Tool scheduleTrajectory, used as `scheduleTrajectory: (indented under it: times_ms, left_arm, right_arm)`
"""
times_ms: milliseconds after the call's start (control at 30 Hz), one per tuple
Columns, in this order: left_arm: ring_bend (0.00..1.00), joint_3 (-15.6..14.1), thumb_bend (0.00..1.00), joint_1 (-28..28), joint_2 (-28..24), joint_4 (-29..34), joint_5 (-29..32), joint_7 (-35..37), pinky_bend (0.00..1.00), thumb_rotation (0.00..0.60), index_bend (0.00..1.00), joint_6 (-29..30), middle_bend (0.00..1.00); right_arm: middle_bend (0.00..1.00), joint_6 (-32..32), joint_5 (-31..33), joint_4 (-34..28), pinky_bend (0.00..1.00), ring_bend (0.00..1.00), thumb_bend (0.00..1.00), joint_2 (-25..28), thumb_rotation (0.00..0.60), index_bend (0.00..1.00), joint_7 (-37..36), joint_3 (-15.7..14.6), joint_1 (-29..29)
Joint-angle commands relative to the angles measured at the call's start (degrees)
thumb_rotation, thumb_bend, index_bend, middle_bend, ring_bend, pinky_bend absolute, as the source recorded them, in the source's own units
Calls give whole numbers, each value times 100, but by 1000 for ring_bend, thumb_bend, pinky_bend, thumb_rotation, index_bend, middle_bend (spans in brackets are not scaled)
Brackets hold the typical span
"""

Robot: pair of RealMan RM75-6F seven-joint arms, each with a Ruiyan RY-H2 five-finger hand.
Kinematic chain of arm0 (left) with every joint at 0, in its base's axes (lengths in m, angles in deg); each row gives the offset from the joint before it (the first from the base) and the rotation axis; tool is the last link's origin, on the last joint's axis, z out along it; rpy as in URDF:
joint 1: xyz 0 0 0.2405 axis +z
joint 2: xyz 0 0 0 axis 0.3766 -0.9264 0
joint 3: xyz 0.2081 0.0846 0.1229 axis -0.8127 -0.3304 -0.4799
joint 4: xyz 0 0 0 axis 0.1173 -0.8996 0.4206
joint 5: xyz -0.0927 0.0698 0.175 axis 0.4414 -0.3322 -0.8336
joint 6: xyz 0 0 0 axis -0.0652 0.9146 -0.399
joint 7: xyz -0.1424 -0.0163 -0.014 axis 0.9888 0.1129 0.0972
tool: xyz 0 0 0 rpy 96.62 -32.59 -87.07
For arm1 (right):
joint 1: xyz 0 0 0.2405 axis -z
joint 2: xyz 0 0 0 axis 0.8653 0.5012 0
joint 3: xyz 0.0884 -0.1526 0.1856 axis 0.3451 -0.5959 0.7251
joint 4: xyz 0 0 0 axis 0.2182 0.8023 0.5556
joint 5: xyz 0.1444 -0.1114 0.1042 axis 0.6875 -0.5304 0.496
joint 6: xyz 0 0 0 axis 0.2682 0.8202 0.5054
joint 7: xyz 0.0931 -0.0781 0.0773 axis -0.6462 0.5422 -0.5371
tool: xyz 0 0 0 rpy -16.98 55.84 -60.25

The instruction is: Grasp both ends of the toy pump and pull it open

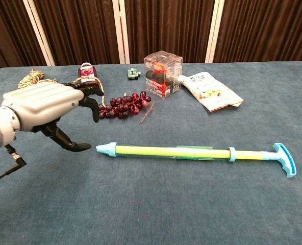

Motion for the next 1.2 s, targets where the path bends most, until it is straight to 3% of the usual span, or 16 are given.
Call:
scheduleTrajectory:
  times_ms: [33, 800, 1067, 1200]
  left_arm:
    - [0, 50, 227, -179, 310, -230, 206, -182, 98, 600, 353, 19, 42]
    - [0, 54, 227, -892, 1640, -1427, 989, -764, 98, 600, 386, 154, 37]
    - [0, 9, 231, -985, 1849, -1666, 1120, -800, 98, 600, 464, 210, 40]
    - [0, -27, 291, -1003, 1887, -1710, 1125, -787, 98, 600, 502, 226, 47]
  right_arm:
    - [0, -8, 5, -8, 0, 0, 134, 11, 600, 123, -19, -3, 4]
    - [0, -68, 43, -95, 0, 0, 138, 92, 600, 125, -173, 18, -2]
    - [0, -76, 26, -118, 0, 0, 141, 110, 600, 126, -205, 11, -2]
    - [0, -78, 27, -121, 0, 0, 141, 112, 600, 125, -211, 15, -2]
